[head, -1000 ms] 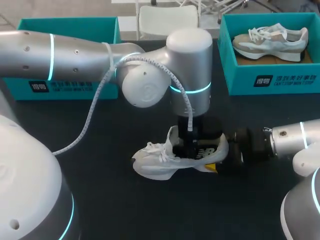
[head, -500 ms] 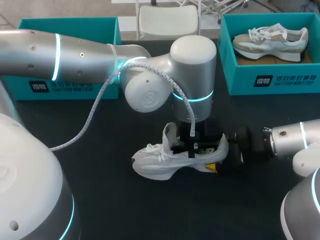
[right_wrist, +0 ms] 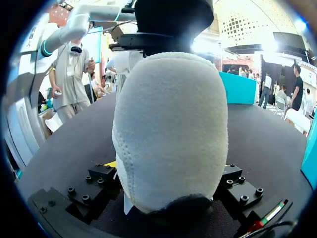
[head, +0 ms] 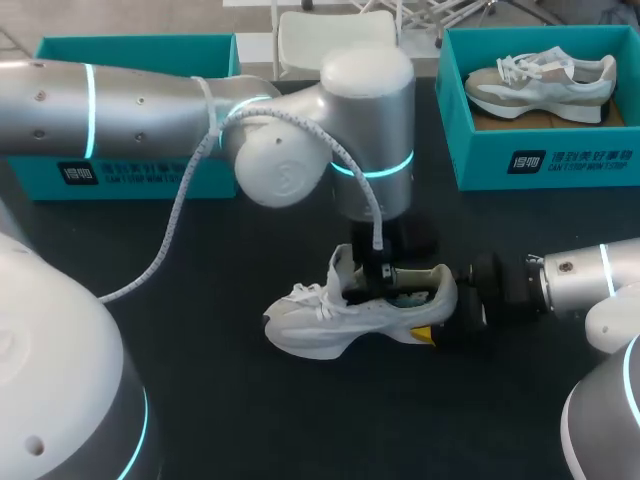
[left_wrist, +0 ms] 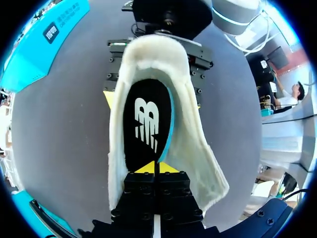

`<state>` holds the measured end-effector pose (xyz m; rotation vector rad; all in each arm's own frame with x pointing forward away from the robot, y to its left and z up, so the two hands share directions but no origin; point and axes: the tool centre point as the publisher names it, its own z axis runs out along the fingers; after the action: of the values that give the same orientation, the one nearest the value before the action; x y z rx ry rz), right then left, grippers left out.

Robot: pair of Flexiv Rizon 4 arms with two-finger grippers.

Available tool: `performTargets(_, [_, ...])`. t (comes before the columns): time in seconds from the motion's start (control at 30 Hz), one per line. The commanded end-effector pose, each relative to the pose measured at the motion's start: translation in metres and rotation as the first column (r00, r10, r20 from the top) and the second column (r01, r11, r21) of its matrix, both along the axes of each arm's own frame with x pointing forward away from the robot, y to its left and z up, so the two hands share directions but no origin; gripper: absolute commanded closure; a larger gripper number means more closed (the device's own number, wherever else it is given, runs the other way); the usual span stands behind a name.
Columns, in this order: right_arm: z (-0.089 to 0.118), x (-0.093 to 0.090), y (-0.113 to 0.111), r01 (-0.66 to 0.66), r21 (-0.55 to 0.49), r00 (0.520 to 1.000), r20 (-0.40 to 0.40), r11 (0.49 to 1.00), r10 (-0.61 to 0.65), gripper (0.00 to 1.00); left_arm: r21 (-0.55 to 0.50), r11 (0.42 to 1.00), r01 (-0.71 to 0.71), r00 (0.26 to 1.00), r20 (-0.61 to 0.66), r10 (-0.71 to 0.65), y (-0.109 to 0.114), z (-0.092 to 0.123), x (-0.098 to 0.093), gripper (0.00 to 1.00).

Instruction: Take the shoe out of the shoebox, open the shoe tongue, remove and reinsert the insole, then place the shoe into the shoebox

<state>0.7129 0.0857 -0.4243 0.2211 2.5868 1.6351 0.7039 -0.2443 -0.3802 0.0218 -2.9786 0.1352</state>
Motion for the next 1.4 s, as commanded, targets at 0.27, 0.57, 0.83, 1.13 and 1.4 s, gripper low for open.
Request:
performTargets(0.27, [-0.005, 0.0, 0.003, 0.003, -0.003, 1.0, 0.001, 1.0, -0.003, 1.0, -0.054, 0.998, -0.039, 0.997, -0.065, 0.035, 0.022, 0.016, 0.009, 1.0])
performTargets(0.57, [-0.005, 0.0, 0.003, 0.003, -0.003, 1.0, 0.001, 1.0, -0.003, 1.0, -0.139, 0.989, -0.057, 0.994, -0.105, 0.042, 0.027, 0.037, -0.001, 1.0])
performTargets(0.83, [-0.005, 0.0, 0.003, 0.003, -0.003, 1.0, 0.001, 1.0, -0.003, 1.0, -0.191, 0.979, -0.074, 0.991, -0.123, 0.051, 0.023, 0.056, -0.001, 1.0])
performTargets(1.13, [-0.005, 0.0, 0.003, 0.003, -0.003, 1.0, 0.001, 1.0, -0.003, 1.0, -0.286, 0.953, -0.104, 0.988, -0.142, 0.065, 0.008, 0.087, -0.002, 1.0])
performTargets(1.4, [-0.005, 0.0, 0.003, 0.003, -0.003, 1.0, 0.001, 1.0, -0.003, 1.0, -0.31, 0.947, -0.085, 0.988, -0.146, 0.041, -0.013, 0.092, -0.007, 1.0])
